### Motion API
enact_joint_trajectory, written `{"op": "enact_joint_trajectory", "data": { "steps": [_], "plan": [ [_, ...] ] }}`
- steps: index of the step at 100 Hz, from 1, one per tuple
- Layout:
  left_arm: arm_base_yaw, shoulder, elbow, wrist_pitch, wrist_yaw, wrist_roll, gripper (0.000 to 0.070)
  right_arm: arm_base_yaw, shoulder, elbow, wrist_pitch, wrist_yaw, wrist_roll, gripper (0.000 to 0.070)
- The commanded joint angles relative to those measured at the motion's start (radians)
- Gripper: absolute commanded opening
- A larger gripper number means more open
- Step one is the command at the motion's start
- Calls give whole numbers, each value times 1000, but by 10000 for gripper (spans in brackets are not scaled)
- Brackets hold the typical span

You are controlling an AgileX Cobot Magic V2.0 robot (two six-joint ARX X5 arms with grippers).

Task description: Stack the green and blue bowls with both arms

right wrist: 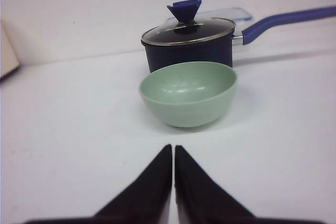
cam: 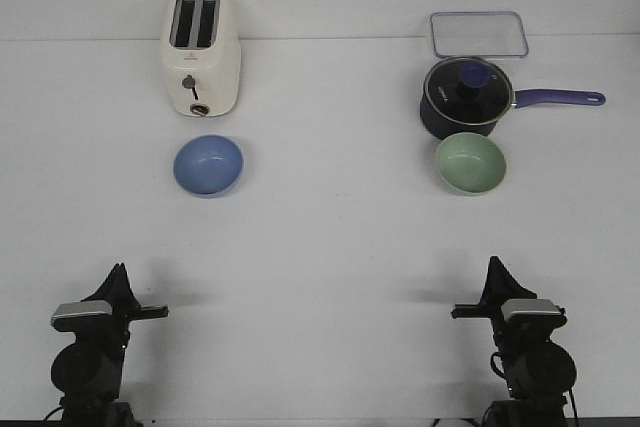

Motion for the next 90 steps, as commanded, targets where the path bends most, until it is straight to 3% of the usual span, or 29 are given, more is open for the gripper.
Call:
{"op": "enact_joint_trajectory", "data": {
  "steps": [1,9,25,29,37,40,52,90],
  "plan": [
    [1,-1,-20,11,0,-2,15,1,-1,15,0,-4,147,3],
    [1,-1,-20,11,0,-2,15,1,10,82,-53,6,218,2],
    [1,-1,-20,11,0,-2,15,1,172,307,-160,42,182,30],
    [1,-1,-20,11,0,-2,15,1,242,373,-189,56,156,109],
    [1,-1,-20,11,0,-2,15,1,399,502,-251,106,112,381],
    [1,-1,-20,11,0,-2,15,1,462,549,-276,124,102,430],
    [1,-1,-20,11,0,-2,15,0,715,717,-348,172,69,428],
    [1,-1,-20,11,0,-2,15,-102,1433,1118,-396,133,-6,427]
  ]
}}
